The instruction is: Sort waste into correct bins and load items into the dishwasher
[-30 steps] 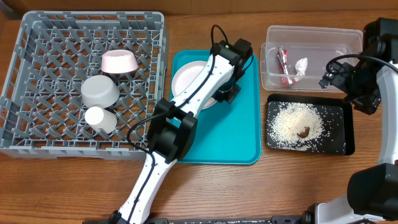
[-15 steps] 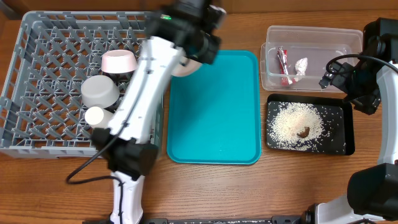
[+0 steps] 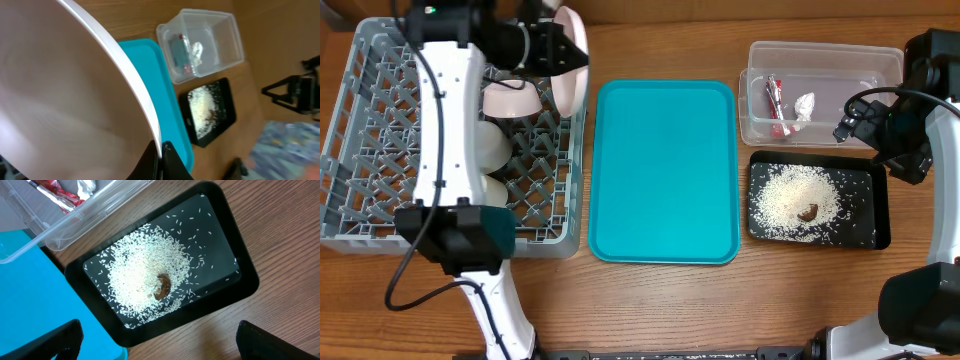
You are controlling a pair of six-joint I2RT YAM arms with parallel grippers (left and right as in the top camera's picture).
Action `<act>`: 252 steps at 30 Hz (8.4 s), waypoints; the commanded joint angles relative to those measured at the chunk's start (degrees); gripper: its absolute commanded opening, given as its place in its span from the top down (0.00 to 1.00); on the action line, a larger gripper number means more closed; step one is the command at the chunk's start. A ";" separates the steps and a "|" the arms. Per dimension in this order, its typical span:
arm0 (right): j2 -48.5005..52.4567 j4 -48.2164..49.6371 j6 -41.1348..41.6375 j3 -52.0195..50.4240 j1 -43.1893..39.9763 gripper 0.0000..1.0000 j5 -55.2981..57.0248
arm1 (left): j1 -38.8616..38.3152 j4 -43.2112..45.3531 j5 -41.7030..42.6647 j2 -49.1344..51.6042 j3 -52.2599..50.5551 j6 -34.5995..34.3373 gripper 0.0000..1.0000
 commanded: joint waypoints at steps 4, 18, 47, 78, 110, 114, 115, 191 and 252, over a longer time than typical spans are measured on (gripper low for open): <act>-1.14 0.17 0.07 1.40 -0.11 0.00 -0.11 | 2.10 0.50 11.26 2.95 -4.92 4.66 0.96; -1.14 0.24 0.07 1.40 -0.11 0.00 -0.11 | 4.87 -2.19 -5.62 2.93 -7.61 4.96 0.38; -1.14 20.22 -11.37 1.40 17.09 0.00 -9.05 | 1.70 -14.29 -48.78 -13.14 -9.14 -15.30 0.00; -51.43 34.53 -10.34 -41.07 17.16 0.00 -1.53 | 0.13 23.47 -50.66 -86.29 -78.09 -15.63 0.00; -56.41 34.42 -12.85 -45.35 17.16 0.00 -1.49 | 0.13 14.99 -50.66 -88.54 -78.47 -15.58 0.00; -65.46 46.23 -13.35 -54.93 17.16 0.00 -1.53 | 0.13 14.99 -50.66 -88.54 -78.47 -15.58 0.00; -67.65 48.96 -13.35 -57.42 17.16 0.00 -1.51 | 0.13 14.99 -50.66 -88.54 -78.47 -15.58 0.00; -98.60 83.84 -15.21 -100.19 13.11 0.00 -3.23 | -0.61 25.07 -52.57 -99.82 -89.94 -14.71 0.00; -98.60 83.84 -15.23 -100.19 13.11 0.00 -3.21 | -0.79 78.23 -45.75 -123.10 -137.94 -8.02 0.00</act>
